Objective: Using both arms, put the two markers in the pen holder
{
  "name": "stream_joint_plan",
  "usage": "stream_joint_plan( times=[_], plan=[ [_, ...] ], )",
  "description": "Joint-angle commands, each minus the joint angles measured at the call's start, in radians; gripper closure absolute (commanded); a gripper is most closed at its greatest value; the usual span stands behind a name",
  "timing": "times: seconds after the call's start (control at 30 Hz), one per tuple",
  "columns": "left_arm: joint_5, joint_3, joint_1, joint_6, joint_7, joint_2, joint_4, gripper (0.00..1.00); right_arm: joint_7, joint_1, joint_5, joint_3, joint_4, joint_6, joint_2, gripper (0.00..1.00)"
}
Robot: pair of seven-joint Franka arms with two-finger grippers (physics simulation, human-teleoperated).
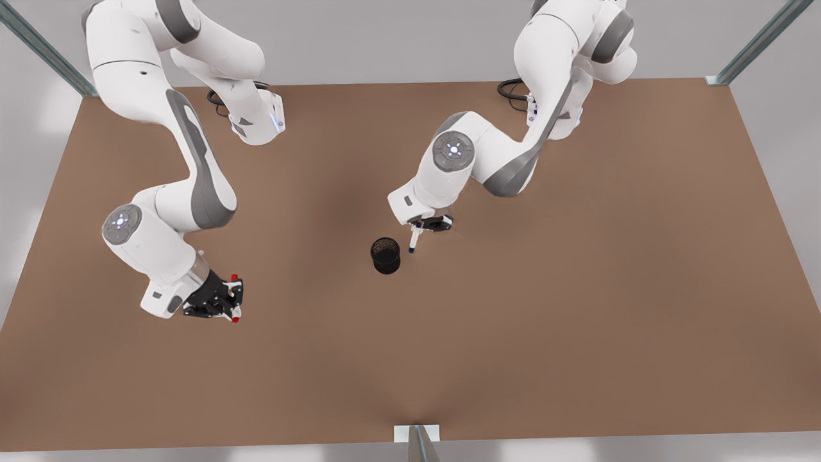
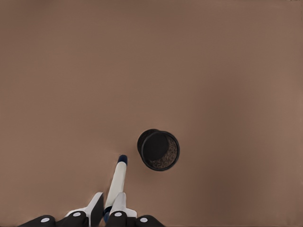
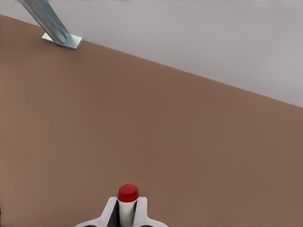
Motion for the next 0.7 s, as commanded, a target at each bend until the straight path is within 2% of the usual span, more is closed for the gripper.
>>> stream_joint_plan(
  times=[0.0, 0.1, 0.2, 0.67],
  plan=[
    [-0.054, -0.017, -0.004, 0.062, -0.559, 0.012, 0.005, 0.79, 0.043, 0.002, -0.013, 0.008, 0.007, -0.009, 0.0, 0.79],
    [-0.056, -0.016, -0.022, 0.148, -0.586, 0.051, 0.005, 0.79, 0.041, 0.005, -0.013, 0.031, 0.007, 0.011, 0.003, 0.79],
    [-0.06, -0.017, -0.024, 0.151, -0.585, 0.092, 0.004, 0.79, 0.043, 0.008, -0.013, 0.073, 0.009, 0.062, 0.015, 0.79],
    [-0.088, -0.025, -0.024, 0.151, -0.574, 0.161, -0.006, 0.79, 0.04, 0.007, -0.011, 0.094, 0.009, 0.103, 0.032, 0.79]
  ],
)
